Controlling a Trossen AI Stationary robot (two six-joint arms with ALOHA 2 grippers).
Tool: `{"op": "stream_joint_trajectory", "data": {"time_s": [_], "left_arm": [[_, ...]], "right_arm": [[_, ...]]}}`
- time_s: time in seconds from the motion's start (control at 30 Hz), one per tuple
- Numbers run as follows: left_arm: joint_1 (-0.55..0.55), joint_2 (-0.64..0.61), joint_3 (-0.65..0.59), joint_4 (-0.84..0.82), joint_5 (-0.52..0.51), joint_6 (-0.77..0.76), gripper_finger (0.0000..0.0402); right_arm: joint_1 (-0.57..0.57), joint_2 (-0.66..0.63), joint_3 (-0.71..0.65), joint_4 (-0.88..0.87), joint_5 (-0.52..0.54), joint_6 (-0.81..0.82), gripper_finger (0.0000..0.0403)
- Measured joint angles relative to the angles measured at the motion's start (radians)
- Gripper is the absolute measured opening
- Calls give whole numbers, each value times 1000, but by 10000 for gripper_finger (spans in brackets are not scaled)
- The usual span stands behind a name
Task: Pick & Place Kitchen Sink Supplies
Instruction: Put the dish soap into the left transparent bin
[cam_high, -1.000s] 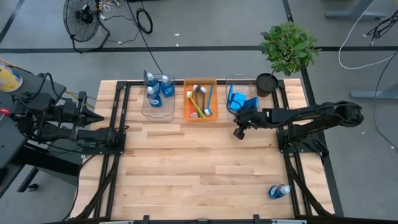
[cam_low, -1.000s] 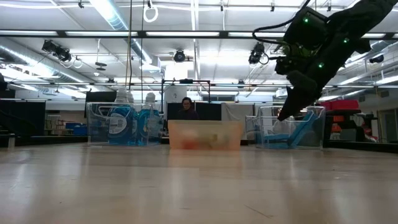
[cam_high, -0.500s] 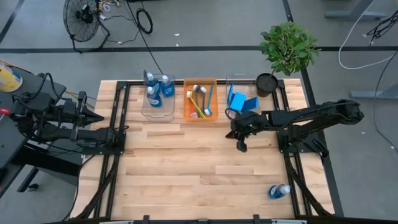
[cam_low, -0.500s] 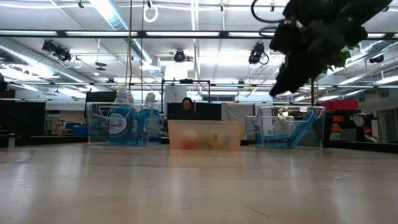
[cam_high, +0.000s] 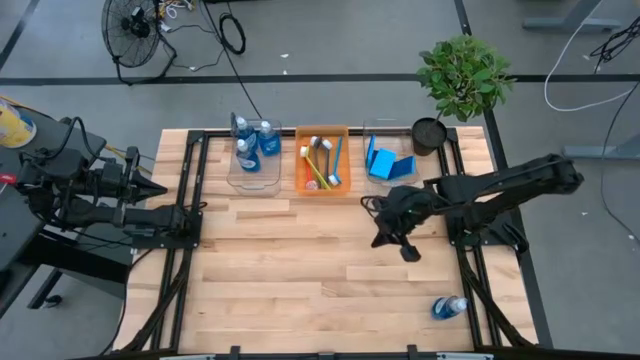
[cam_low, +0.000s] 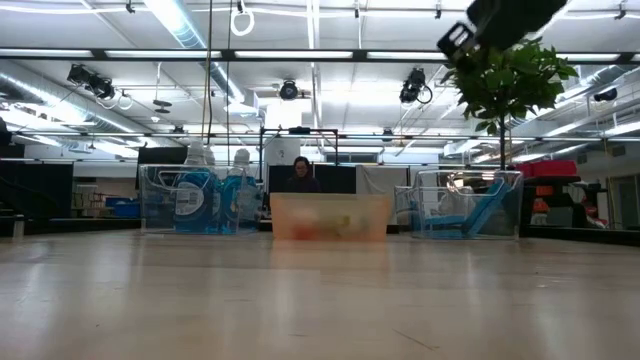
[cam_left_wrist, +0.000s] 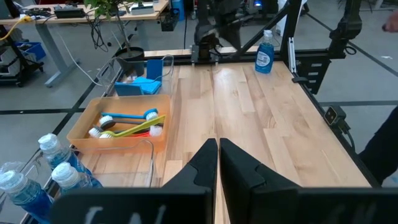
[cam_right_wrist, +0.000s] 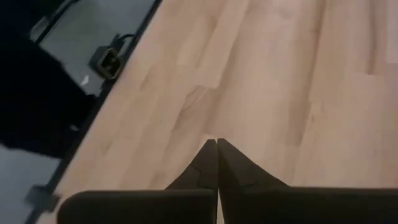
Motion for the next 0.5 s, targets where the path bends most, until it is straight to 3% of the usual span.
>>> {"op": "stream_joint_trajectory", "data": {"time_s": [0.27,0.5], "left_arm": [[0,0,0,0,0,0,23],[0,0,0,0,0,0,23]], "right_arm": [[160,-1,173,-184,1,-42,1],[306,-1,270,-303,0,-38,26]]}}
